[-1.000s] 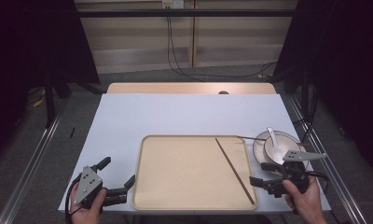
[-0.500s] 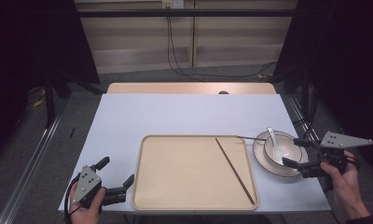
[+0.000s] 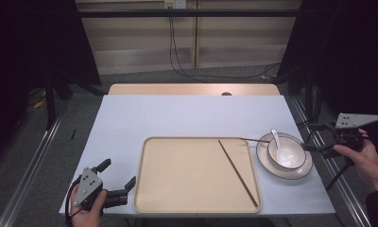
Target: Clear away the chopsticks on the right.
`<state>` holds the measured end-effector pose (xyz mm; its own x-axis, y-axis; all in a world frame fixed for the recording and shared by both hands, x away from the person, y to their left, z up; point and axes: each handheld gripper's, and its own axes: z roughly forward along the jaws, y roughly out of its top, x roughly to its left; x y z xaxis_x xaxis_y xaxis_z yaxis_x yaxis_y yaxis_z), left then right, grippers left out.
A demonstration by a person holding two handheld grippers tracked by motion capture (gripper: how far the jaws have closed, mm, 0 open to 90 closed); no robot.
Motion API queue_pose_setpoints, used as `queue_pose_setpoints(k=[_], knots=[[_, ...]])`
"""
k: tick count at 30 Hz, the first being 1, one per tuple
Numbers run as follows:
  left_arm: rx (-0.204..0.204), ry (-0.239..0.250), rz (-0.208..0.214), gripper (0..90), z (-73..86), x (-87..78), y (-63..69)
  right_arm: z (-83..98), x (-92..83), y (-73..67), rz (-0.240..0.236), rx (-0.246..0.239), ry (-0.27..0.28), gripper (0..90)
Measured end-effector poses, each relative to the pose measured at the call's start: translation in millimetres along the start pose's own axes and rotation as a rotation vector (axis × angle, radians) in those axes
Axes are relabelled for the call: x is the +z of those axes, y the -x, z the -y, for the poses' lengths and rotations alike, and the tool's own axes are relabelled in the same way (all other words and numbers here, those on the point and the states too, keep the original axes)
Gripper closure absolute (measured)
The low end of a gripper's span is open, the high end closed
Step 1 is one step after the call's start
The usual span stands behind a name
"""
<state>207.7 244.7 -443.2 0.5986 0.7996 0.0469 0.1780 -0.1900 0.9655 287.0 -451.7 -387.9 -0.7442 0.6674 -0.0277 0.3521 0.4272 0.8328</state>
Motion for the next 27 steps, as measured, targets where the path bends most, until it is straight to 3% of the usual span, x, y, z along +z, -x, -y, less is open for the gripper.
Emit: queue_pose_setpoints(k=[2,3,6,8,10,14,19,20,27], knots=[[0.001,-0.002,-0.001,1.2,0.1,0.0,-0.3,-2.9,2.0,10.4,0.011,0.029,-0.027,14.1],[0.000,-0.003,-0.001,1.2,0.1,0.1,-0.3,-3.4,2.4,15.8,0.023,-0.009,-0.046,15.2],[0.000,-0.006,-0.008,1.2,0.1,0.1,0.0,-1.1,8.5,30.1,0.038,0.001,-0.121,14.8],[-0.001,-0.007,-0.002,1.2,0.2,0.2,0.0,2.7,14.4,38.6,0.028,-0.004,-0.186,23.1],[-0.001,-0.001,-0.001,1.2,0.4,0.1,-0.3,7.9,20.1,43.9,0.001,-0.021,-0.237,37.5],[-0.008,0.000,0.003,1.2,0.8,0.7,0.0,15.2,33.2,43.3,-0.050,-0.097,-0.327,52.5],[0.005,-0.007,0.001,1.2,0.3,0.8,0.3,14.7,44.0,39.3,-0.085,-0.141,-0.370,63.1],[0.004,-0.008,0.000,1.2,0.3,1.0,0.5,13.6,45.0,37.9,-0.073,-0.152,-0.377,64.6],[0.000,-0.003,0.004,1.2,0.6,1.4,0.4,11.4,57.9,34.8,-0.120,-0.190,-0.434,70.7]])
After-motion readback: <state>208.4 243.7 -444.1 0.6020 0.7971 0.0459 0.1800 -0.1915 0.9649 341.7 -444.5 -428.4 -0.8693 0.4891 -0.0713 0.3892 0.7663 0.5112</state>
